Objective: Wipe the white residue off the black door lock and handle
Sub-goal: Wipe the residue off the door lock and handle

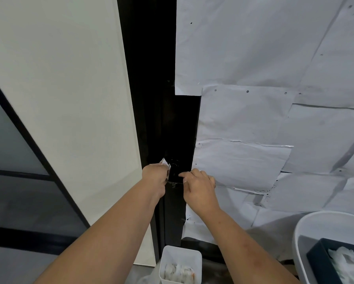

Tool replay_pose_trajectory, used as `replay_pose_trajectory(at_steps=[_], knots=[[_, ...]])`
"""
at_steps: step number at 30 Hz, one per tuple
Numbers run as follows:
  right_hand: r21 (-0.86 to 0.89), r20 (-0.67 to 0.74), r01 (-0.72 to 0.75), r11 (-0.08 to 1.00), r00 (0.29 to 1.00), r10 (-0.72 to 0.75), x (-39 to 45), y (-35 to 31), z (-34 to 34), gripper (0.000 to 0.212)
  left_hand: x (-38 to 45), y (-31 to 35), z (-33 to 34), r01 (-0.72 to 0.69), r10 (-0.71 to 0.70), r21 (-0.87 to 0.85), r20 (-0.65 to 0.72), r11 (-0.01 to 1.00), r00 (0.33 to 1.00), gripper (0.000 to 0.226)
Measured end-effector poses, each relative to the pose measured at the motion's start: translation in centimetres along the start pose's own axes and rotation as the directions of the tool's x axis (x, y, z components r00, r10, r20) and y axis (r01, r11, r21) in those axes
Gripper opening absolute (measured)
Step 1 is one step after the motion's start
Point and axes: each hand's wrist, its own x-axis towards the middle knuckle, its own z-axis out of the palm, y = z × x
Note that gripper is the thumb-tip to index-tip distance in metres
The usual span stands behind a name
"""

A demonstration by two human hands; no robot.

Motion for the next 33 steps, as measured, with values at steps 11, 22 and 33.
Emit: replay_pose_trajectory(at_steps=[11, 22, 33], knots=[[0.023, 0.011, 0.020, 1.000, 1.000, -0.020, 0.1, 0.2, -0.2, 0.035, 0.6, 0.3, 0.4, -0.111, 0.124, 0.292, -0.026, 0.950, 0.992, 0.024], [0.025, 0.018, 0.017, 1.000, 1.000, -0.018, 0.2, 0.3, -0.3, 0.034, 0.8, 1.1, 0.4, -0.027, 0.023, 0.140, 0.025, 0.990, 0.999, 0.037], [0.029, 0.053, 0.039, 0.999, 0.998, -0.041, 0.1, 0.4, -0.7, 0.037, 0.4, 0.1, 0.3, 0.196, -0.198, 0.028, 0.114, 0.980, 0.974, 0.022]])
